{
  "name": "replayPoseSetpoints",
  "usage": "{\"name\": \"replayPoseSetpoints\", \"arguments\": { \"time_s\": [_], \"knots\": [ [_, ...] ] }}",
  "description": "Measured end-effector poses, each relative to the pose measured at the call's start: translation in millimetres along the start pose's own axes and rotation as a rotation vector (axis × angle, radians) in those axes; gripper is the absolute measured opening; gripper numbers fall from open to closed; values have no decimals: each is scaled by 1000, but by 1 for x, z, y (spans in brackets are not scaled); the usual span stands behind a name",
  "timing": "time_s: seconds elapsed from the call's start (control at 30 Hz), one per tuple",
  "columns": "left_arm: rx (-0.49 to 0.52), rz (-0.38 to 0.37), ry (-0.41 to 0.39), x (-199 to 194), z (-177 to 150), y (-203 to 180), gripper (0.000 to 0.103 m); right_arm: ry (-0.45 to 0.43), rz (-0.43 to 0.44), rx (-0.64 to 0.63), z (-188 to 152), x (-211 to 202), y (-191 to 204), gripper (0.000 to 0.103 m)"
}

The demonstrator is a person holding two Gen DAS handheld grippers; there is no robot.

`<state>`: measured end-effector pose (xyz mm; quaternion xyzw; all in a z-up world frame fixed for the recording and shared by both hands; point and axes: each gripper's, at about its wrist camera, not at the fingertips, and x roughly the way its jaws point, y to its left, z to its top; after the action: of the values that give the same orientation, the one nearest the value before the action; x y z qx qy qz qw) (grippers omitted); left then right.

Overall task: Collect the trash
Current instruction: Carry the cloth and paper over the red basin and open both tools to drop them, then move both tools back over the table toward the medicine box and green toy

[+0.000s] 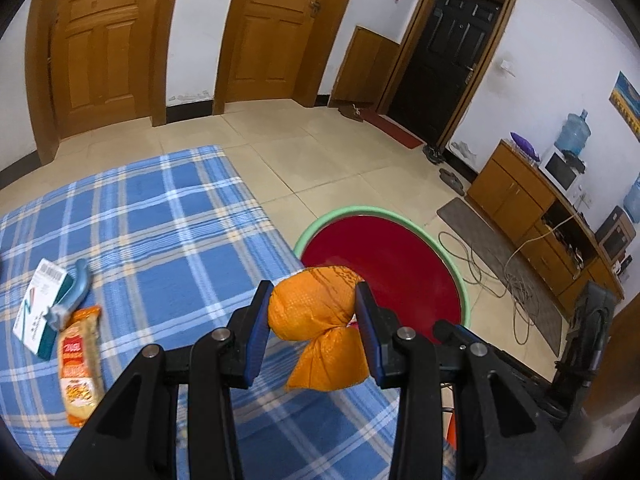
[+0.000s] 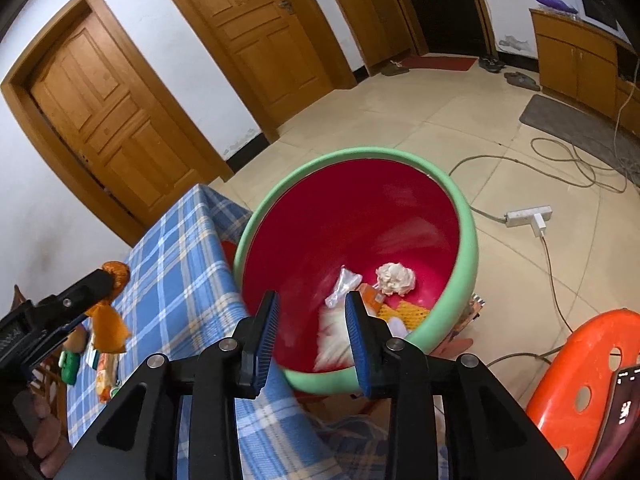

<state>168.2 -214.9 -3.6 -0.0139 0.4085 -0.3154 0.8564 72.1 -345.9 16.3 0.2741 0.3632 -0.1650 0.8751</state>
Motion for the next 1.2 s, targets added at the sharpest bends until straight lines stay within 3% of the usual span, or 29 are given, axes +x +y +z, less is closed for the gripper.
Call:
{"name": "replayPoseSetpoints", "arguments": {
  "time_s": [0.4, 0.57, 0.93, 1.2],
  "knots": [
    [98, -27, 36, 40, 9, -40, 41, -57, 4, 67, 5, -20, -24, 39],
    [101, -38, 53, 48, 10, -49, 53, -65, 2, 84, 7, -25, -30, 39],
    [71, -4, 20, 20, 9, -37, 54, -69, 29, 67, 5, -36, -19, 40],
    [34, 58, -23, -19, 3, -6, 54, -69, 59, 19, -4, -47, 8, 54]
  ]
}}
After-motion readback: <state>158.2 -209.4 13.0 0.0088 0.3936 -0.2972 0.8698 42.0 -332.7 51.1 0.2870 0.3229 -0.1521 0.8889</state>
